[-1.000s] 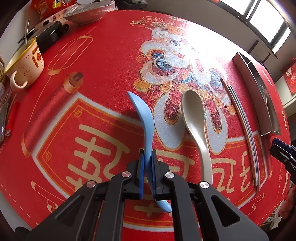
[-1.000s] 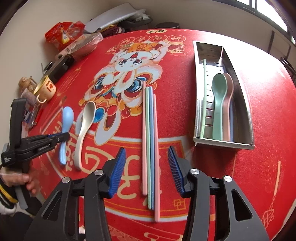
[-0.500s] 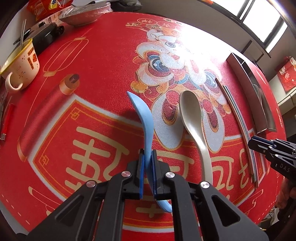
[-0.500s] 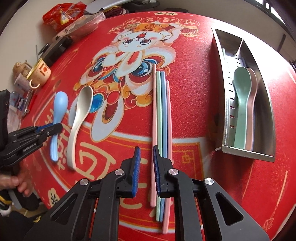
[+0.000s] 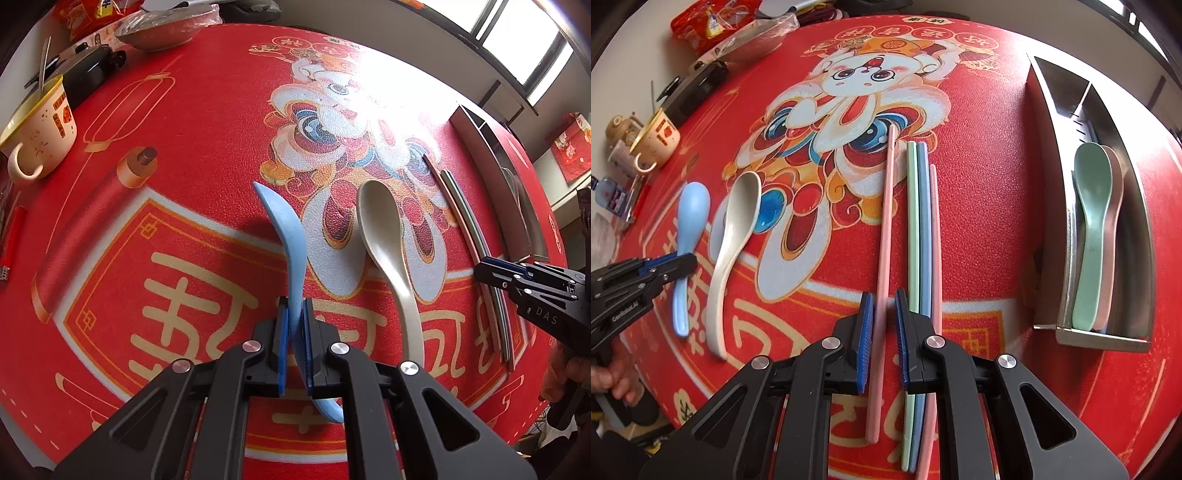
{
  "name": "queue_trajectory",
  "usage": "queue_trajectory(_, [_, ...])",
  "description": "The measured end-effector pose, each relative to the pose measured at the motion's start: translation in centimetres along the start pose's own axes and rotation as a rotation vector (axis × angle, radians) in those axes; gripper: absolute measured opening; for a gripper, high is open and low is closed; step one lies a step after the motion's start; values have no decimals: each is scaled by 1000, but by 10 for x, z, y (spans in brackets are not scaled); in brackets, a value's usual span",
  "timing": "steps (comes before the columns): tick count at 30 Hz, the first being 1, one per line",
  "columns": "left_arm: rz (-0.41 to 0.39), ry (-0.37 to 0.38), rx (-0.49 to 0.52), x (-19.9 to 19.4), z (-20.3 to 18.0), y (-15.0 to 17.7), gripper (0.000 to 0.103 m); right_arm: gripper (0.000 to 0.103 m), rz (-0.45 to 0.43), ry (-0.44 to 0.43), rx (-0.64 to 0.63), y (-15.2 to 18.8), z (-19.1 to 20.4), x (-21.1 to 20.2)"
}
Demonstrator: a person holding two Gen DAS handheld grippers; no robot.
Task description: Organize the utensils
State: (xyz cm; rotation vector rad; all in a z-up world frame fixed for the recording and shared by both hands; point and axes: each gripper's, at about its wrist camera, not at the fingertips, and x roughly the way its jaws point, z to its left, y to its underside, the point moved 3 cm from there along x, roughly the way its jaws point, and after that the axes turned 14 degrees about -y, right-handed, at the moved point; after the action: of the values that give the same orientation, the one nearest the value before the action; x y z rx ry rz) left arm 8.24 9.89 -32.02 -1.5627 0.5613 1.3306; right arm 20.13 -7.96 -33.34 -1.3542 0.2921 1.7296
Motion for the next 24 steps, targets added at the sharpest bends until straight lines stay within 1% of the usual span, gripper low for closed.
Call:
queue_trajectory(7, [-2, -3, 2, -1, 0, 0, 7, 11, -7, 26, -31, -13, 3, 6])
queue_trajectory(11, [-3, 0, -2, -1, -1, 0, 7, 11, -24, 19, -34, -11, 2, 5])
queue_trajectory(16, [-4, 0, -2, -1, -1, 0, 7, 7, -40, 7, -30, -6, 1, 2])
queue_trajectory(20, [-4, -4, 0, 0, 0, 0, 7, 6, -37, 35, -81, 0, 6, 1])
queue_trajectory(24, [-4, -6, 6, -1, -1, -1, 8, 6, -49, 11, -39, 3, 3, -2])
